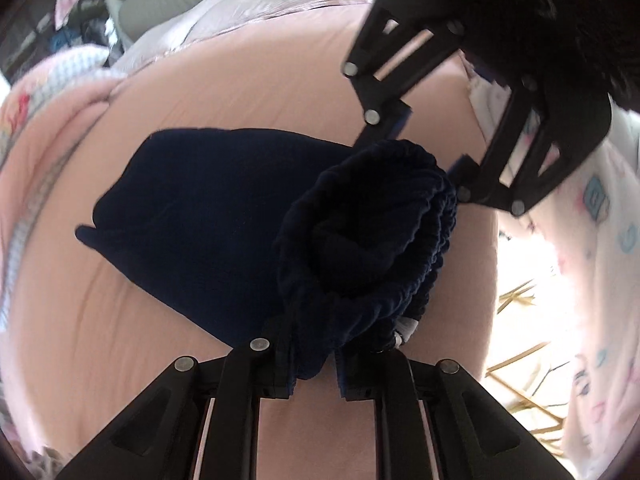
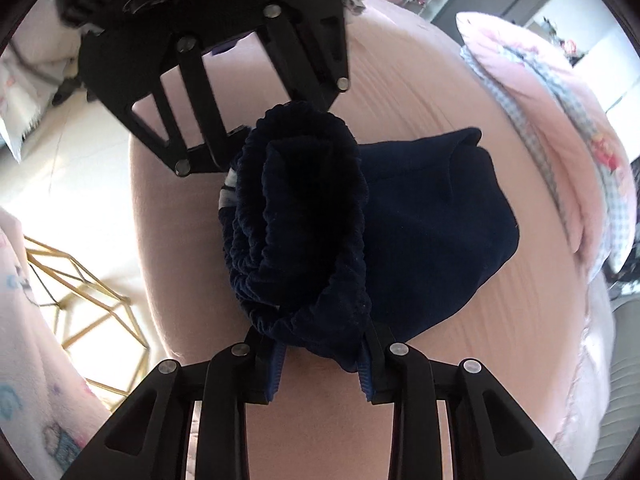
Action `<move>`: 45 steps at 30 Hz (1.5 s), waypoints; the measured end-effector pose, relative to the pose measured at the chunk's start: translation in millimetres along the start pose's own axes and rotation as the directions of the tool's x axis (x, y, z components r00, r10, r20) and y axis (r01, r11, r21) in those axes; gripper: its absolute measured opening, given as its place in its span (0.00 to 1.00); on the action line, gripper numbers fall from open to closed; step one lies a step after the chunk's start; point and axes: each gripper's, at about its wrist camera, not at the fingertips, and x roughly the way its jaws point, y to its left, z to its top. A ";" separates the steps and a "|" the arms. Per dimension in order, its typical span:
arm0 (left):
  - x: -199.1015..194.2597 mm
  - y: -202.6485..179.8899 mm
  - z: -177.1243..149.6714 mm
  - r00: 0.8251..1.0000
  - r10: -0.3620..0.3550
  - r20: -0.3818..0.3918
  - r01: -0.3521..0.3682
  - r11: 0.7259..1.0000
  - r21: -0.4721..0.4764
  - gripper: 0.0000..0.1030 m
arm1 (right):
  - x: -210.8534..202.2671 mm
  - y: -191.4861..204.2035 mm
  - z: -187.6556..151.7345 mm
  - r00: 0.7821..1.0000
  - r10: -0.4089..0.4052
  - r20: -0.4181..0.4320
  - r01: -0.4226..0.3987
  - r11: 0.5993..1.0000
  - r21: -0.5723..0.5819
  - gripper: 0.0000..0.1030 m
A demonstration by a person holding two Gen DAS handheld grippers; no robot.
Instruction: Fold clothes
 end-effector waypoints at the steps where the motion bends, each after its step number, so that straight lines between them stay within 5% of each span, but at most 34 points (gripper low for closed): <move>1: -0.4 8.8 -0.5 0.999 -0.044 -0.001 0.044 0.997 -0.070 0.11 | 0.8 -6.6 0.6 1.000 0.032 0.001 -0.032 0.999 0.041 0.30; 5: -0.9 27.5 -3.4 0.990 -0.144 -0.010 0.138 0.962 -0.237 0.11 | 1.9 -19.9 4.1 0.996 0.088 -0.012 -0.086 0.985 0.147 0.31; 10: -4.2 21.5 -2.6 0.991 -0.121 -0.063 0.097 0.951 -0.292 0.11 | 2.8 -25.0 9.6 0.994 0.100 -0.050 -0.087 0.972 0.216 0.31; 18: -20.8 27.1 -12.6 0.984 -0.165 -0.062 0.120 0.886 -0.448 0.11 | -8.5 -45.0 4.9 0.990 0.139 -0.012 -0.126 0.925 0.360 0.30; 41: -110.9 12.6 -47.2 0.996 -0.062 0.058 0.084 0.838 -0.540 0.12 | -75.7 -95.9 30.9 0.987 0.035 0.157 -0.103 0.889 0.447 0.30; 45: -87.1 28.9 24.1 0.996 -0.076 0.047 0.089 0.839 -0.537 0.12 | -91.5 -93.8 21.4 0.985 0.054 0.167 -0.126 0.881 0.456 0.30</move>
